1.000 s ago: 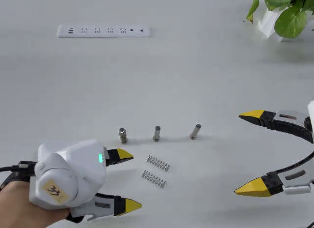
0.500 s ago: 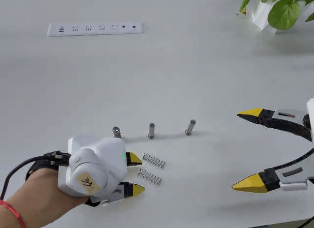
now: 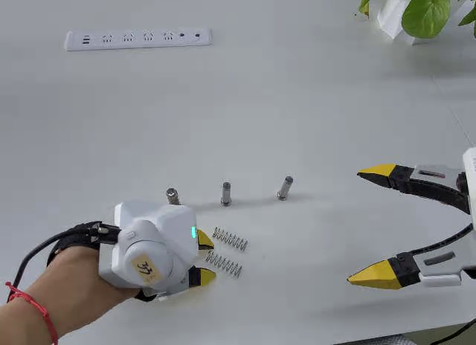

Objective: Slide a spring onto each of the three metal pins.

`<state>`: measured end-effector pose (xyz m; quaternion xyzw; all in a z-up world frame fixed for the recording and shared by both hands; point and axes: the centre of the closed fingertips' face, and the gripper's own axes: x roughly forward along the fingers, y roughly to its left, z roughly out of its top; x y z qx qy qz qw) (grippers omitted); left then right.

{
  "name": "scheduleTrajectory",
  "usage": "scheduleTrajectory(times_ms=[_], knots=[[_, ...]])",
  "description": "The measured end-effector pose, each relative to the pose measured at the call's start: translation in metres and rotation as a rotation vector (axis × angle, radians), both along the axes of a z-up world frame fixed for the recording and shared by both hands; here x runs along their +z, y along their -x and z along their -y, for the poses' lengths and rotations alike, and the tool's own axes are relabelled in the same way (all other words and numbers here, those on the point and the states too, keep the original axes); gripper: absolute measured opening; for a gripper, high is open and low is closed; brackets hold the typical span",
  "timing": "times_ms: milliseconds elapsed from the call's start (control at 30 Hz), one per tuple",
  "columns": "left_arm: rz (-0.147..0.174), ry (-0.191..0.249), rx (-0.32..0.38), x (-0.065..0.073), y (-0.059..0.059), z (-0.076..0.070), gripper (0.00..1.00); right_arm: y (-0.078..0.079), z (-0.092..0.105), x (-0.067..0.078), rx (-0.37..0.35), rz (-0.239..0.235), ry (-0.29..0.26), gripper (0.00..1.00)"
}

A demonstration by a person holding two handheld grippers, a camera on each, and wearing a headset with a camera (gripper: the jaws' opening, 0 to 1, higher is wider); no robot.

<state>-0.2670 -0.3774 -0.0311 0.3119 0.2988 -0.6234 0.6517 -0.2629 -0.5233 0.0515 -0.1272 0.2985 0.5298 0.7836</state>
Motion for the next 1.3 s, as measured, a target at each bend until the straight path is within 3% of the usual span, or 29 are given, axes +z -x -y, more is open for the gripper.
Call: scheduleTrajectory(times_ms=[767,833,1300], knots=[[0.035,-0.044,-0.025,-0.0023,0.0010,-0.0029,0.08,-0.0001,0.0033,-0.0006,-0.014,-0.003,0.004,0.91],[0.015,-0.045,-0.011,-0.0032,0.0029,-0.0031,0.07,-0.0006,0.0026,0.0004,-0.017,0.000,-0.001,0.91],[-0.006,-0.040,0.014,-0.0046,0.0050,-0.0026,0.07,0.0013,-0.0006,-0.0017,-0.017,-0.005,-0.001,0.90]])
